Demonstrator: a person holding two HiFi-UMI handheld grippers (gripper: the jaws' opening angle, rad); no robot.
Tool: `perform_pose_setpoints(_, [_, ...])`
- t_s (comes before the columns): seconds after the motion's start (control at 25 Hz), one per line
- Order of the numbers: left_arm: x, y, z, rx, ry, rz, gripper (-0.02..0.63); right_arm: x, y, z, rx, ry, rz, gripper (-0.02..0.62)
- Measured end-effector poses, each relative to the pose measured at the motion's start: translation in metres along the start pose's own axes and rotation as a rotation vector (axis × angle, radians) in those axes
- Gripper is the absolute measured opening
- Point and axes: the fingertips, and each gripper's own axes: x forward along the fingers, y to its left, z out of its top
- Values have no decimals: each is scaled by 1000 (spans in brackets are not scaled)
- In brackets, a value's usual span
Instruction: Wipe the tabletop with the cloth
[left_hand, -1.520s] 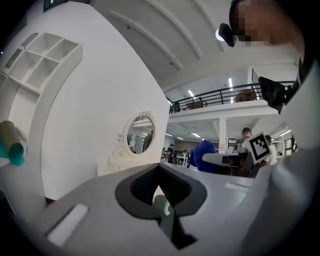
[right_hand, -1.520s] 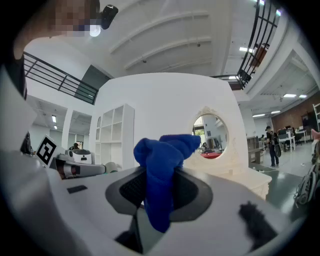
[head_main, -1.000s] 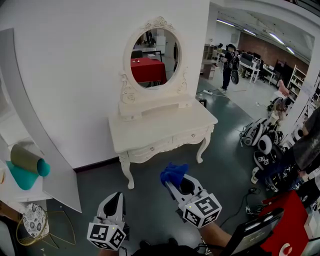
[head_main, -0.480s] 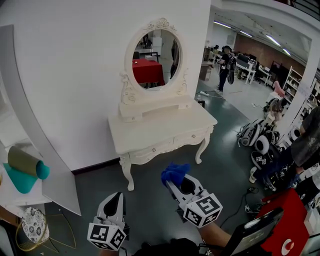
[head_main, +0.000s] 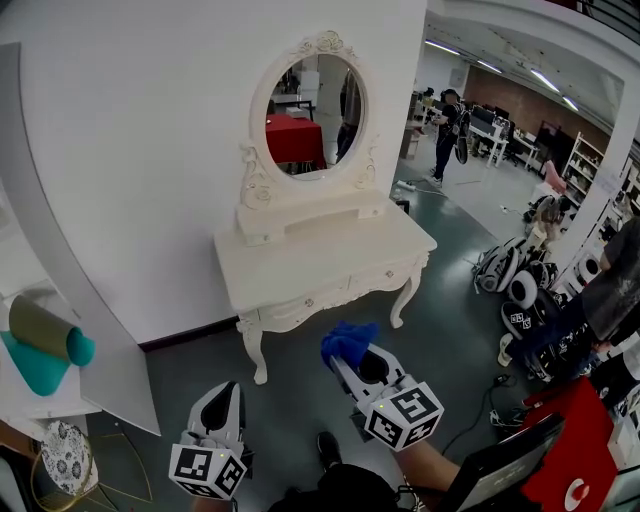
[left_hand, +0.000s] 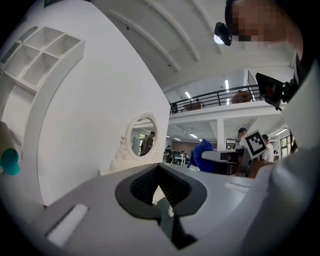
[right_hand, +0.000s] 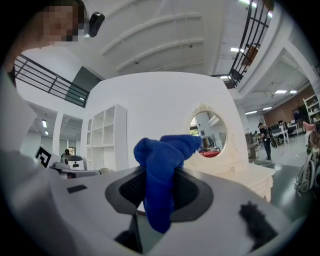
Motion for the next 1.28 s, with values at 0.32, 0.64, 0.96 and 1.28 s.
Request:
perform_pose_setpoints(0.32, [61, 21, 8, 17, 6, 48, 8, 54, -51, 2, 45, -11, 42, 126])
perform_pose_setpoints(0.64, [136, 41, 17, 7, 5, 108, 8, 104, -116, 11, 48, -10, 67, 126])
perform_pose_setpoints(0.96, [201, 44, 19, 18, 13, 133, 8, 141, -175, 18, 52, -11, 109, 126])
perform_pose_setpoints(1.28, [236, 57, 18, 37, 27, 169, 8, 173, -206, 19, 58, -17, 152, 126])
